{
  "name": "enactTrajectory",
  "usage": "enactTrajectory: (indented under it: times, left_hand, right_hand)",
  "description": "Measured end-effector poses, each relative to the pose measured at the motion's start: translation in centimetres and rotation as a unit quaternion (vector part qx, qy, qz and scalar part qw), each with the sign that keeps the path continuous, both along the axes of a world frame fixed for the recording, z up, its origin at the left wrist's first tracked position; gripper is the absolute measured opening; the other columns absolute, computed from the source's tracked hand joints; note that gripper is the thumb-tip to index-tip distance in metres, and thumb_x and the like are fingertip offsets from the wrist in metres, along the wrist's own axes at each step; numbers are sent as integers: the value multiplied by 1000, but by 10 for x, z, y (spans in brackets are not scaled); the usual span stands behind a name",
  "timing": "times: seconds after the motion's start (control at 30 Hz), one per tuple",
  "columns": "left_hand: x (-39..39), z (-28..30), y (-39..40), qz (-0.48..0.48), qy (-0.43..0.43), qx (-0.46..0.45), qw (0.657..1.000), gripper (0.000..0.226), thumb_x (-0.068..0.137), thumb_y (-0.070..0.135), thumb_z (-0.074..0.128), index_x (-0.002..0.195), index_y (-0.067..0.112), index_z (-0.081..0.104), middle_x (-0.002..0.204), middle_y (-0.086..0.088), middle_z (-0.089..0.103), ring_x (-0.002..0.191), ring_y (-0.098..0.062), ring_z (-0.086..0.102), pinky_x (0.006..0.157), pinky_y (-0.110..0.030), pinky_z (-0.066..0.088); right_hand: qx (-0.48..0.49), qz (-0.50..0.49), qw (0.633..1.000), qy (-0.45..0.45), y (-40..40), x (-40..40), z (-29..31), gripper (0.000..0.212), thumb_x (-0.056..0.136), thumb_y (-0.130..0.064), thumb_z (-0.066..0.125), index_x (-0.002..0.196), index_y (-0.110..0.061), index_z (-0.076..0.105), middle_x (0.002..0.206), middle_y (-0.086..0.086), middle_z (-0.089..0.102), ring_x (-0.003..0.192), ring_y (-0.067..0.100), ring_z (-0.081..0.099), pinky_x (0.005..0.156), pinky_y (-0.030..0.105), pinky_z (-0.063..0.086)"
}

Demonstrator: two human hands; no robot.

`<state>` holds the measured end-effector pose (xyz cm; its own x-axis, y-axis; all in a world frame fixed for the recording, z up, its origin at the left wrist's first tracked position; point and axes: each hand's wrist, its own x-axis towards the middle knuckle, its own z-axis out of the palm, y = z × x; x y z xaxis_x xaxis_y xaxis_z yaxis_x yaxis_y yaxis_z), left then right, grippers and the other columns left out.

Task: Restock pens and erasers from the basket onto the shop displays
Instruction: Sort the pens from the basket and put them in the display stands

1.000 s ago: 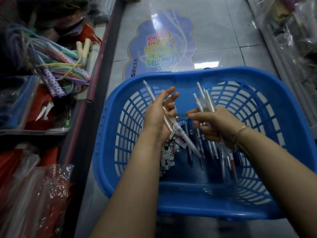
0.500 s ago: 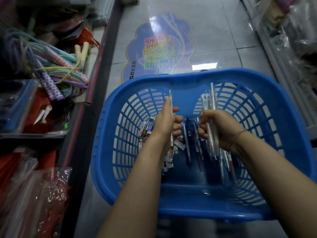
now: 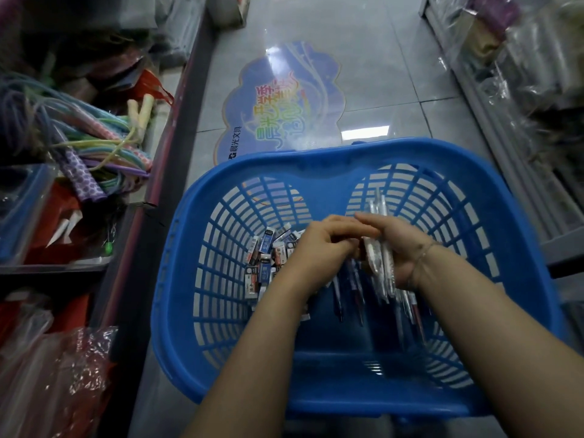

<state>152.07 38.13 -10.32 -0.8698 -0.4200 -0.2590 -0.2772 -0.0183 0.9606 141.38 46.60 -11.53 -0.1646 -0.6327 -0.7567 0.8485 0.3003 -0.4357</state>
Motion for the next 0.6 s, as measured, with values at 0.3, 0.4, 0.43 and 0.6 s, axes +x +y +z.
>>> enactTrajectory:
  times: [0.3,0.4,0.43,0.6]
  left_hand:
    - [-13,-80,-14,20,-312,-221,924,23,85,0,51,97,8,69,107,-13,67,98,-30,63,85,-33,51]
    - [-26,-96,-8,-77,-395,-318,858,21,92,14,54,111,8,60,116,-14,62,105,-31,60,77,-33,45]
    - [-30,-99,-8,-77,-410,-332,846,24,94,16,53,116,8,56,120,-14,61,106,-31,60,74,-34,43]
    - [-43,-112,-9,-51,-435,-329,837,24,95,16,52,117,5,55,120,-14,61,105,-32,60,74,-35,44]
  right_hand:
    - [311,128,862,379,5,-39,-41,7,89,4,46,94,0,47,93,25,56,68,34,64,45,32,52]
    - [326,185,809,452,7,-31,-63,6,87,-2,51,93,-3,52,85,17,56,78,30,58,65,31,48]
    - [325,194,801,464,7,-27,-71,5,87,-6,54,92,-5,52,84,15,56,77,27,55,66,29,46]
    - [355,217,777,473,-4,-10,-96,13,88,-21,63,91,-11,55,102,14,62,83,26,57,70,30,44]
